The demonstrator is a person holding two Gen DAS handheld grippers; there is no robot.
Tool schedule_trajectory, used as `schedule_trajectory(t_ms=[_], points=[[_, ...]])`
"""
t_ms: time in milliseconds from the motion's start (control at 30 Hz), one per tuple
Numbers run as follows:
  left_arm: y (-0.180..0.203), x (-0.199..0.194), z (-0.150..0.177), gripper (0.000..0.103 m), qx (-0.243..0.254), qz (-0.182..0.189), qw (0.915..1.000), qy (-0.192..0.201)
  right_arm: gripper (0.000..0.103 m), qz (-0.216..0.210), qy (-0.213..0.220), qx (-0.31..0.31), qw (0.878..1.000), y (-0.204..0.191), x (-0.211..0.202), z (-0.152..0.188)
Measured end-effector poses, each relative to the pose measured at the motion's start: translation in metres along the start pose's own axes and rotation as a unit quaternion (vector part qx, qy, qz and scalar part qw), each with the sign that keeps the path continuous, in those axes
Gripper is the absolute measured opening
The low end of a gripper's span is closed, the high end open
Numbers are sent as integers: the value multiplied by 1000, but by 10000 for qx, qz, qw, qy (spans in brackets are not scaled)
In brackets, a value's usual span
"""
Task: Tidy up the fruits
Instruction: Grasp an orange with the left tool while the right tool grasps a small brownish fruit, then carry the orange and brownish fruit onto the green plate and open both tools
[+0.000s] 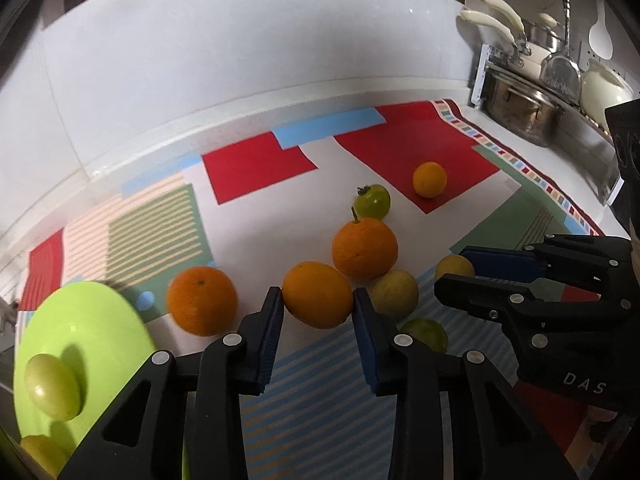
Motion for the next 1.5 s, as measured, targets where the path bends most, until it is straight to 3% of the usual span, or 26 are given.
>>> schedule_trajectory(t_ms=[833,1167,1500], points=[[-34,-130,9,35,-680,-785,9914,794,30,-396,837,-505,9944,-79,-78,-24],[-74,-168,29,35,-802,-1162,9858,914,30,-658,1047,-710,9898,-132,-82,-27],[-125,-188,51,35,-874,-1430,9821,858,30,-840,981,-751,9888,-187,-61,-22]])
Point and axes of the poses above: each gripper's, at about its wrist camera, not at the fingertips, and x roughly the way its jaws point, y to its right, z to its underside, the point moved 5 cm from there along x, roughly the way its jaws point, and after that the axes turned 7 degrees about y, right-handed, at the moved point
